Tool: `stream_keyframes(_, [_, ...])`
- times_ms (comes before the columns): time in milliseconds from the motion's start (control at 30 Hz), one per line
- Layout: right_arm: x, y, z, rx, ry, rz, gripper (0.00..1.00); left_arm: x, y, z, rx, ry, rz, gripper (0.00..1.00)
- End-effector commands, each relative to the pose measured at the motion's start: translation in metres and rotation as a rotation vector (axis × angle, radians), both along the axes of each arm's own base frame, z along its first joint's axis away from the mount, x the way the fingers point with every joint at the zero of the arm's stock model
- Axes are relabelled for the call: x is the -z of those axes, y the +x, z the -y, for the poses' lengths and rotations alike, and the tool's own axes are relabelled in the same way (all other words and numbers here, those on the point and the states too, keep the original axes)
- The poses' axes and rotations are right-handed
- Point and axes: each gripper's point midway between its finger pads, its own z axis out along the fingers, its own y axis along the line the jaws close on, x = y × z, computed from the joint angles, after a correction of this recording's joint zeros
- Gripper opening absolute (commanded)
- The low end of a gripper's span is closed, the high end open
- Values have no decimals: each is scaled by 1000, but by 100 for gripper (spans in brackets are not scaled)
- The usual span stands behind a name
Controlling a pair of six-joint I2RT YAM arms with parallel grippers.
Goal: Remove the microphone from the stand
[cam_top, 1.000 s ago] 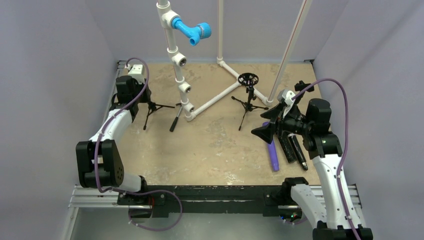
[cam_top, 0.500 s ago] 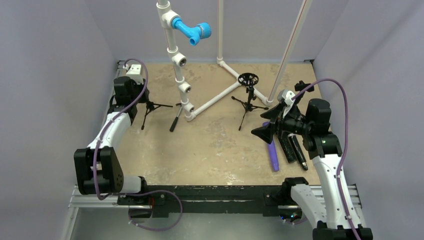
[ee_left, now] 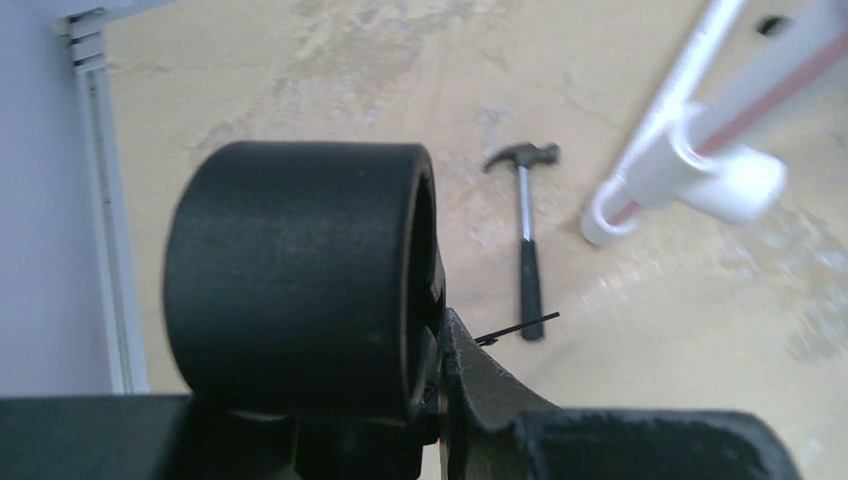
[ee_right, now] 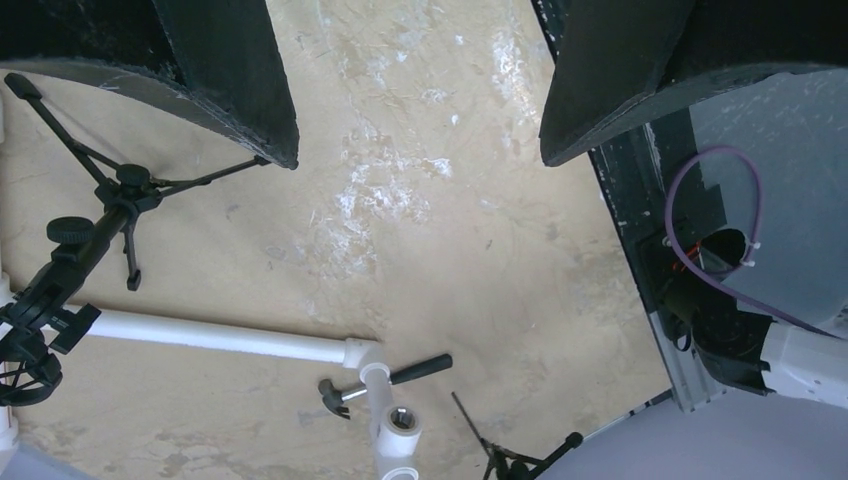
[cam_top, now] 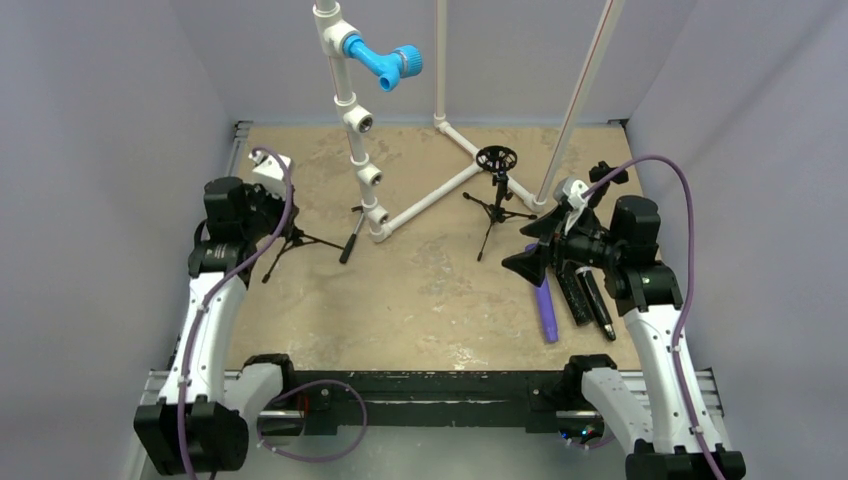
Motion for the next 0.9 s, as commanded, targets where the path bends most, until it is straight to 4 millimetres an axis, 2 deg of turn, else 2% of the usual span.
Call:
stream_keyframes(0, [-7, 9, 0, 6, 11, 23, 89, -8, -53, 45, 304, -28, -14, 0])
stream_keyframes(133, [-9, 12, 0, 8, 15, 21, 89, -15, -100, 88, 560, -81, -25, 0])
stream_keyframes(233, [-8, 12, 0, 13, 12, 20, 89, -11, -133, 116, 734, -36, -61, 0])
stream_keyframes(400, [-7, 14, 1, 23, 7, 17, 89, -15, -165, 152, 923, -54, -126, 0])
stream_keyframes(567, [-6, 18, 3, 33, 0, 9, 89, -18, -172, 184, 1045, -65, -149, 0])
stream_keyframes(733, [-5, 19, 5, 42, -16, 5, 89, -29, -165, 220, 1139, -83, -122, 0])
stream_keyframes(867, [-4, 20, 8, 55, -21, 3, 89, -38, -151, 253, 1178, -78, -45, 0])
